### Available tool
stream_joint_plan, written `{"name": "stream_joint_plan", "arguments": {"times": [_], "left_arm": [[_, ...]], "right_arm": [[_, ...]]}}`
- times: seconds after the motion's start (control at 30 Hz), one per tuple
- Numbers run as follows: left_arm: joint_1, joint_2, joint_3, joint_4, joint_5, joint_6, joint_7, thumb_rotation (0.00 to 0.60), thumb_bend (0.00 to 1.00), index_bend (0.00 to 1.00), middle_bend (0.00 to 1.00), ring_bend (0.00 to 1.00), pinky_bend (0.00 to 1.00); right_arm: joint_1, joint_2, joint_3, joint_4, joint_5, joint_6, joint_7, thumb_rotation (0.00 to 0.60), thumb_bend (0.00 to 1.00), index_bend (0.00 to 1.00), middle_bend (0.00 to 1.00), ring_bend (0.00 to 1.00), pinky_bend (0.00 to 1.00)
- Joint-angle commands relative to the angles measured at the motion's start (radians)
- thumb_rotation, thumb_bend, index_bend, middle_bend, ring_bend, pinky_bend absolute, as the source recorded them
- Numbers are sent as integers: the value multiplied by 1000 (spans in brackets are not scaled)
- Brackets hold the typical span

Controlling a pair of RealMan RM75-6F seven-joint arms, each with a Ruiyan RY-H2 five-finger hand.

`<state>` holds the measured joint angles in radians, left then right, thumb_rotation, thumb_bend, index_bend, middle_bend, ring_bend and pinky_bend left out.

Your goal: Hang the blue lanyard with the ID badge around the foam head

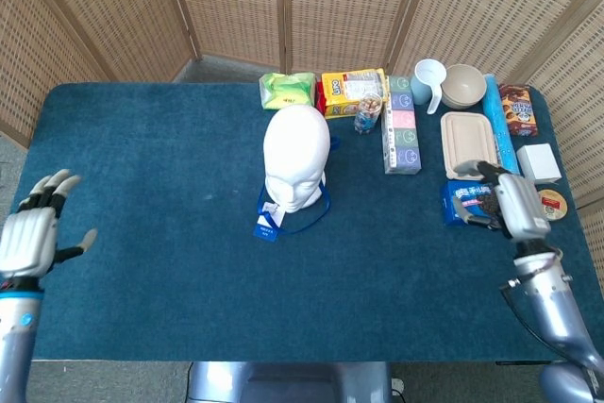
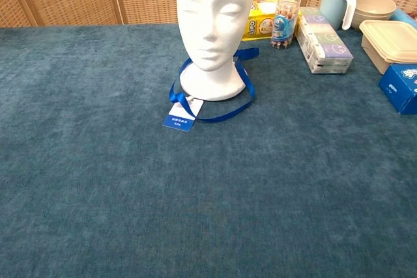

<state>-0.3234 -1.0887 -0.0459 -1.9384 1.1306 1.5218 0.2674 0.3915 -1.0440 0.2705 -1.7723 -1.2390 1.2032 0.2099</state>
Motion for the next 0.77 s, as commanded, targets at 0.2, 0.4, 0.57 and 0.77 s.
{"name": "stream_joint_plan", "arguments": {"times": [0.2, 0.4, 0.57, 0.77], "left_arm": [[138, 47, 96, 11, 95, 68, -55, 571, 283, 205, 164, 130, 245], [208, 47, 151, 25, 153, 81, -50, 577, 284, 234, 177, 133, 245], [240, 41, 152, 23, 180, 89, -60, 580, 284, 252, 192, 146, 245], [244, 38, 132, 13, 183, 69, -44, 576, 283, 270, 201, 155, 245]], "right_arm": [[-132, 12, -112, -60, -32, 161, -246, 519, 413, 349, 386, 356, 372], [-202, 19, -171, -89, -74, 248, -376, 513, 413, 358, 391, 362, 380], [-247, 15, -192, -109, -95, 305, -418, 519, 413, 367, 398, 361, 380], [-265, 16, -196, -115, -106, 313, -420, 517, 413, 369, 400, 362, 380]]}}
